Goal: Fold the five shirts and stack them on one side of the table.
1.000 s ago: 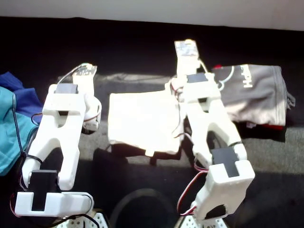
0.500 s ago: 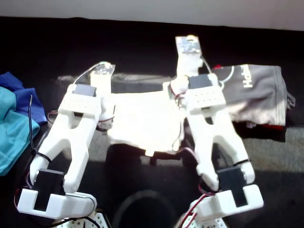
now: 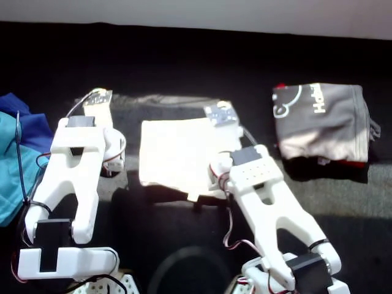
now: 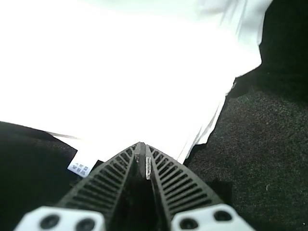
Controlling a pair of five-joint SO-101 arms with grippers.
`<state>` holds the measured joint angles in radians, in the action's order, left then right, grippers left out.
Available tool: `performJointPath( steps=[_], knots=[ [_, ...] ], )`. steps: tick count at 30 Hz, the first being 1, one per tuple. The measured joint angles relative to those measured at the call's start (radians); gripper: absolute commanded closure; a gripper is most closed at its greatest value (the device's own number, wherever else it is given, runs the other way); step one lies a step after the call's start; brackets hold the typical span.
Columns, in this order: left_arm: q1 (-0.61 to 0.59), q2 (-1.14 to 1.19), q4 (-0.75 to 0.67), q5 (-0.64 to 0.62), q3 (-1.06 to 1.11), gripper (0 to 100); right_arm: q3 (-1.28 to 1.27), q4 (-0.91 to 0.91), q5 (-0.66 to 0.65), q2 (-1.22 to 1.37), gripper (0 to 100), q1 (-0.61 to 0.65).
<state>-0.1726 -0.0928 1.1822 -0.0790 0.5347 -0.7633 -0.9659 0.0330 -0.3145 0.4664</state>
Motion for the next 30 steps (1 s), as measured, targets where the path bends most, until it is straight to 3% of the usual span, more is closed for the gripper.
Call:
performJointPath(
  steps=[5,12,21,26,28,30],
  knots=[
    [-0.012,0.000,0.000,0.000,0.003,99,-0.055,0.130,-0.032,0.061,99.1,-0.055],
    [-0.014,0.000,0.000,0.000,0.003,99,0.032,0.146,-0.032,0.196,99.1,-0.158],
    [-0.014,0.000,0.000,0.000,0.003,99,0.146,-0.006,-0.032,0.121,98.5,-0.178],
    [-0.014,0.000,0.000,0.000,0.003,99,0.146,-0.025,-0.017,0.044,78.9,-0.178],
    [-0.014,0.000,0.000,-0.002,0.003,99,0.146,-0.025,0.071,0.043,70.7,-0.178],
    [-0.014,0.000,0.000,-0.002,0.003,99,0.146,-0.014,0.193,0.043,70.0,-0.178]
  ],
)
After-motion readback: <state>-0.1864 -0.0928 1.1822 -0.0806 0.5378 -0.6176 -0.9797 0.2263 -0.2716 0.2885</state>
